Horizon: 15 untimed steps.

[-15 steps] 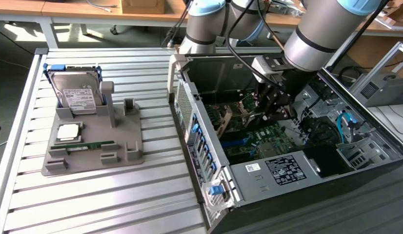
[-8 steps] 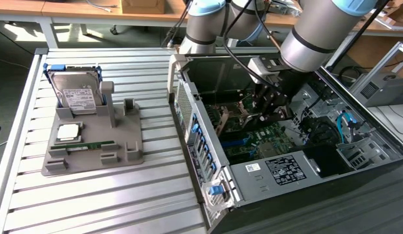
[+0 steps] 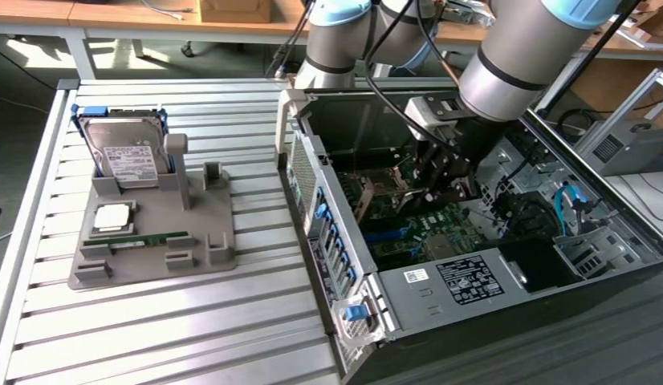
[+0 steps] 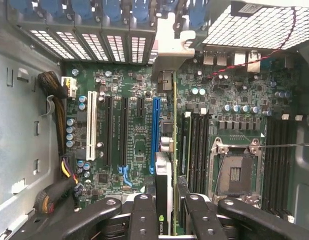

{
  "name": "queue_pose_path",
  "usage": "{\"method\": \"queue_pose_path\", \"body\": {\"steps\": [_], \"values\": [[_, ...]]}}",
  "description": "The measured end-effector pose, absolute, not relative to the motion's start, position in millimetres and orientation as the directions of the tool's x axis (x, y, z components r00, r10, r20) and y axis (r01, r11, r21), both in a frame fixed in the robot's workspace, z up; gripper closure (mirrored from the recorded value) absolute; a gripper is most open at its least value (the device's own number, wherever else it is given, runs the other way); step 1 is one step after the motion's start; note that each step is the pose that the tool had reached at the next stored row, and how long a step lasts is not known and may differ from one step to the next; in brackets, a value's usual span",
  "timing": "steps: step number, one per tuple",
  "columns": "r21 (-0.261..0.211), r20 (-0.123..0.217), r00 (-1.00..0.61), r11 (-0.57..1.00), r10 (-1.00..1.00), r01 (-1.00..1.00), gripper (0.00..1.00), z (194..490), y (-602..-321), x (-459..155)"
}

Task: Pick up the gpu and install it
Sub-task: 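Insert the gpu into the slot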

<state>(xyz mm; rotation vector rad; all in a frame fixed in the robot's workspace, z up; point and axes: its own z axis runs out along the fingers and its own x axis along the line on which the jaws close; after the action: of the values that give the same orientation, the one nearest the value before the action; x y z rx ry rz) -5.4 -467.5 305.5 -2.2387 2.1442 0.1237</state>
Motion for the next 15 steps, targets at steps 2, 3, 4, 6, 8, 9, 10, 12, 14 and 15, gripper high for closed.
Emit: {"method": "queue_pose_path", "body": {"steps": [2,3,4,6,8,9,10,12,14,15], "values": [[0.027,-0.085,0.042,-0.044,-0.996,-0.999,0.73,305.2,-468.8,-5.3],[0.027,-0.085,0.042,-0.044,-0.996,-0.999,0.73,305.0,-469.0,-5.3],[0.027,-0.085,0.041,-0.043,-0.996,-0.999,0.73,304.9,-469.1,-5.3],[0.027,-0.085,0.034,-0.036,-0.996,-0.999,0.73,304.6,-469.5,-5.3],[0.027,-0.084,0.017,-0.020,-0.996,-0.999,0.73,304.4,-469.6,-5.2],[0.027,-0.085,0.006,-0.008,-0.996,-1.000,0.73,304.3,-469.6,-5.2],[0.027,-0.085,-0.007,0.004,-0.996,-1.000,0.73,304.1,-469.6,-5.2],[0.027,-0.085,-0.029,0.027,-0.996,-0.999,0.73,304.1,-469.6,-5.3],[0.027,-0.085,-0.031,0.029,-0.996,-0.999,0.73,304.0,-469.6,-5.3],[0.027,-0.085,-0.031,0.029,-0.996,-0.999,0.73,304.0,-469.6,-5.3]]}}
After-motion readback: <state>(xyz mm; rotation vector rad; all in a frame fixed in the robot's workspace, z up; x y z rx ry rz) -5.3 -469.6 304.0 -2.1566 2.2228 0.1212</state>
